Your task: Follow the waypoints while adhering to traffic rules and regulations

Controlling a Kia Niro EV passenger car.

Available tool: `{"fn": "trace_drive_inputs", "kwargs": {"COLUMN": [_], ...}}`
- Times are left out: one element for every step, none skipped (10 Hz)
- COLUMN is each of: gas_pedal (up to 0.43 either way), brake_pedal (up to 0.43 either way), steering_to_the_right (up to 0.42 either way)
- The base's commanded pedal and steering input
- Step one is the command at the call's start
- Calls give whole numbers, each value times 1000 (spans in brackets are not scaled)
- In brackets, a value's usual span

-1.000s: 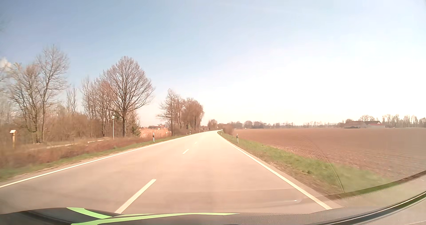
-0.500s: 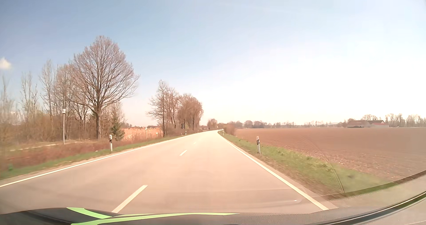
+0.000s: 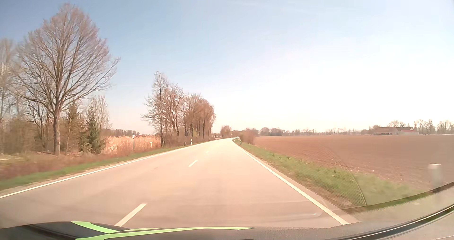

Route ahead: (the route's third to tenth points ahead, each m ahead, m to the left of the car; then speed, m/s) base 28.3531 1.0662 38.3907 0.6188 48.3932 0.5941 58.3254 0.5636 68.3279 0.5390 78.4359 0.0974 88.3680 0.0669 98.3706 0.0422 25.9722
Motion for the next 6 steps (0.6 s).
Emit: {"fn": "trace_drive_inputs", "kwargs": {"gas_pedal": [240,240,228,228,228,228], "brake_pedal": [0,0,0,0,0,0], "steering_to_the_right": [1,1,1,1,1,1]}}
